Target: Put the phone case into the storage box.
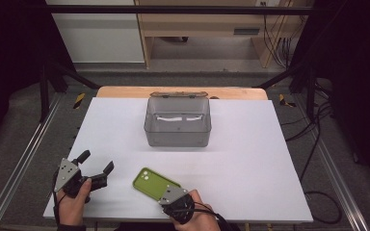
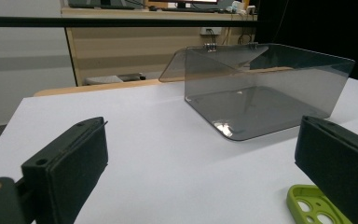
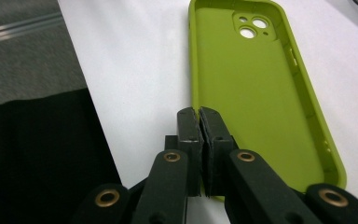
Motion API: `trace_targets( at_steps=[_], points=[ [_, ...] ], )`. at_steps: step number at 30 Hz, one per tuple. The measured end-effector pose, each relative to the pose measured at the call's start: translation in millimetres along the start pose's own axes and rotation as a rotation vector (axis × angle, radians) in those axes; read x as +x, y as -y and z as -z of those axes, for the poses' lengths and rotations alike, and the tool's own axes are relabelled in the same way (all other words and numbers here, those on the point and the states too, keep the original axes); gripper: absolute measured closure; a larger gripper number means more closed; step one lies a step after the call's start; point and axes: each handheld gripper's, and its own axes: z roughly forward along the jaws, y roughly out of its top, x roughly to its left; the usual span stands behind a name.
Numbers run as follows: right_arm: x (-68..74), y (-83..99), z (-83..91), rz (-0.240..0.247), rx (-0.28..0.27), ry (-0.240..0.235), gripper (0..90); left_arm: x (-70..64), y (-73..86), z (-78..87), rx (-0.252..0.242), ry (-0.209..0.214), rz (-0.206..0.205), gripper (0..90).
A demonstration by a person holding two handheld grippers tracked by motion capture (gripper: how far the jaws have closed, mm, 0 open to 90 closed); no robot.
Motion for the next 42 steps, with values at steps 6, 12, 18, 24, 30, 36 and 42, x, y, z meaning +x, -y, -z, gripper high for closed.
trace_targets(
  at_steps=[6,12,18,24,30,36,42],
  points=[
    [-10.5,-2.8,9.7,-0.066,-0.098,-0.010,88.0,-1.0,-2.6,2.1,0.000,0.010,0.019,1.6],
    [-22.4,-11.8,22.6,-0.131,-0.247,0.029,87.9,-8.1,-7.7,4.3,-0.002,0.035,0.070,1.6],
    [-32.2,-22.7,34.7,-0.156,-0.390,0.062,87.9,-18.6,-20.4,6.1,-0.042,0.050,0.088,1.6],
    [-43.3,-32.7,38.5,-0.193,-0.493,0.075,87.9,-36.3,-42.7,-2.1,-0.046,0.082,0.093,1.7],
    [-57.1,-44.4,33.7,-0.241,-0.553,0.066,87.9,-45.4,-66.4,-23.6,-0.037,0.109,0.110,1.7],
    [-64.1,-55.3,24.3,-0.276,-0.606,0.059,87.9,-52.6,-73.9,-52.8,-0.021,0.135,0.170,2.0],
    [-60.1,-59.1,17.4,-0.280,-0.631,0.060,87.9,-59.7,-66.7,-45.7,-0.021,0.117,0.178,2.8]
  ],
)
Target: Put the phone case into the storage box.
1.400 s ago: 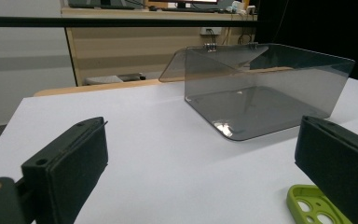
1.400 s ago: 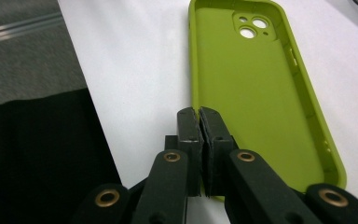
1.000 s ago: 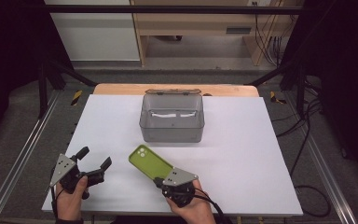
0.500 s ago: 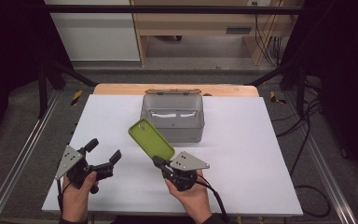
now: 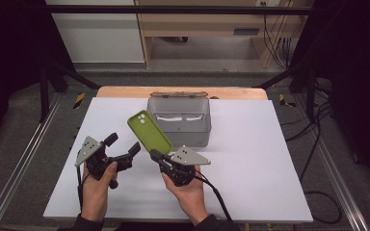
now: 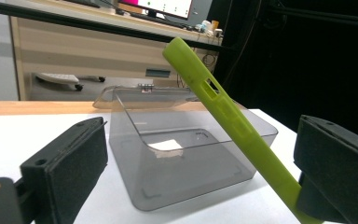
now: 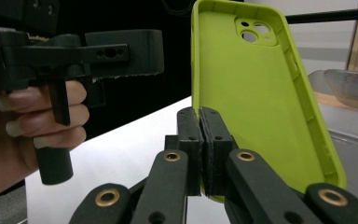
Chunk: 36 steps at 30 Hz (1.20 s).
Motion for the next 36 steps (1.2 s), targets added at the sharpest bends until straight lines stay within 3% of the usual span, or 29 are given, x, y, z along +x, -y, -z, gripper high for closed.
trace_targets(
  at_steps=[3,7,14,19,23,26,36],
  points=[
    [3.1,1.6,-1.5,-0.003,-0.011,-0.001,87.9,0.1,4.9,3.5,-0.020,-0.016,0.041,3.4],
    [7.8,4.0,-4.0,0.000,-0.022,-0.003,87.9,-2.2,7.3,6.7,-0.047,-0.036,0.066,5.3],
    [16.2,10.5,-11.6,-0.004,-0.014,-0.020,87.9,-7.8,7.9,9.7,-0.101,-0.042,0.078,13.5],
    [21.2,14.9,-15.6,-0.008,-0.020,-0.020,87.9,-9.6,12.9,7.1,-0.085,-0.037,0.105,22.6],
    [24.4,15.9,-18.1,-0.005,-0.017,-0.027,87.9,-10.3,16.7,6.0,-0.070,-0.061,0.099,30.8],
    [25.4,17.3,-18.9,-0.004,-0.010,-0.027,87.9,-9.7,18.6,6.2,-0.064,-0.055,0.105,36.7],
    [27.2,20.2,-19.9,-0.021,-0.020,-0.016,87.9,-4.9,23.2,6.7,-0.060,-0.049,0.182,51.4]
  ],
)
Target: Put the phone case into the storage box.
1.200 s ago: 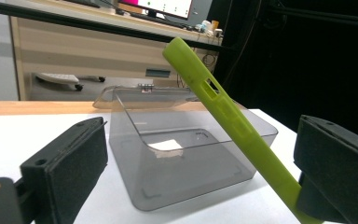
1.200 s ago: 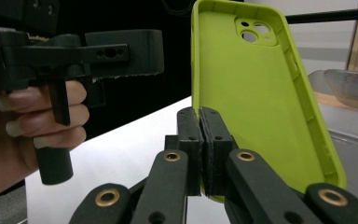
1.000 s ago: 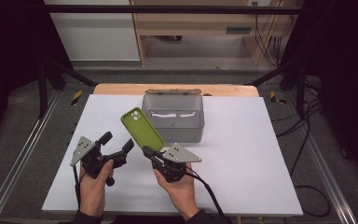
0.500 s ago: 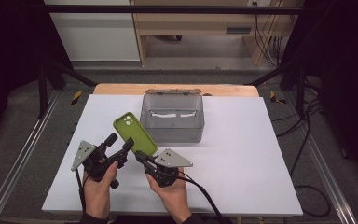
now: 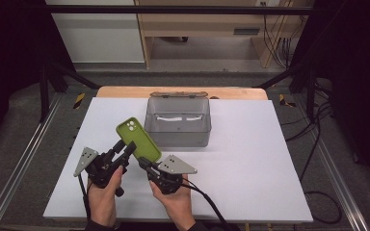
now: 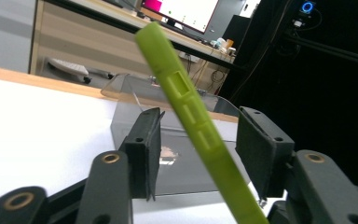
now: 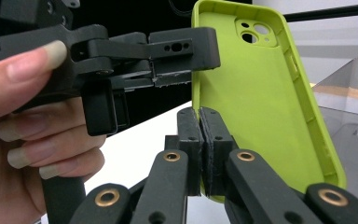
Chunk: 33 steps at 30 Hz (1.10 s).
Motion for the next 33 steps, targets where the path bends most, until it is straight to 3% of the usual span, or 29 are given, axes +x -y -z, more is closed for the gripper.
trace_targets(
  at_steps=[4,9,23,33],
  points=[
    [-0.2,0.6,-0.3,-0.005,-0.001,0.002,87.9,4.4,3.4,-1.1,0.012,0.028,0.063,53.9],
    [-0.5,3.4,-1.4,-0.017,-0.001,-0.001,87.9,5.6,5.6,-2.0,0.014,0.052,0.097,58.7],
    [1.1,5.3,-5.3,-0.055,-0.018,-0.010,87.8,4.8,6.3,-1.4,0.008,0.062,0.116,64.9],
    [3.3,5.5,-11.3,-0.092,-0.019,-0.032,87.8,11.3,4.0,0.4,0.006,0.066,0.162,67.9]
  ],
)
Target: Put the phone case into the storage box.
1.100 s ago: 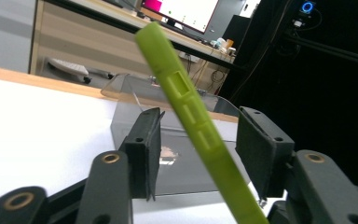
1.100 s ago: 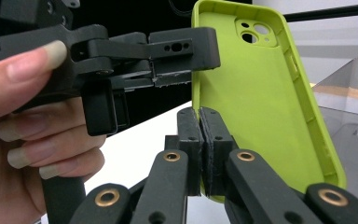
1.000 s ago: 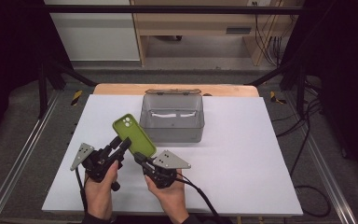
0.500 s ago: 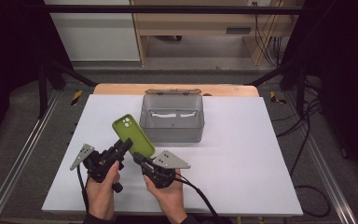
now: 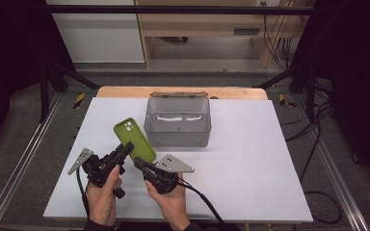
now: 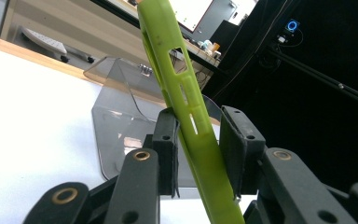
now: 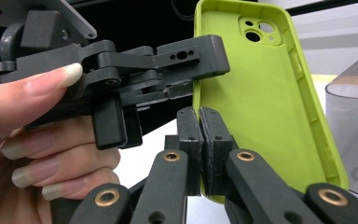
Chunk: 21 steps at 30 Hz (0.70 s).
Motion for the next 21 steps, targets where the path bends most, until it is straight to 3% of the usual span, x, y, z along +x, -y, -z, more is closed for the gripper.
trace_targets(
  at_steps=[12,21],
  points=[
    [4.9,2.0,-5.0,0.005,0.009,-0.022,87.8,3.6,1.5,0.6,-0.002,0.013,0.022,70.8],
    [5.3,4.6,-7.1,0.012,0.023,-0.017,87.8,6.0,4.2,2.0,-0.007,0.029,0.064,74.6]
  ],
)
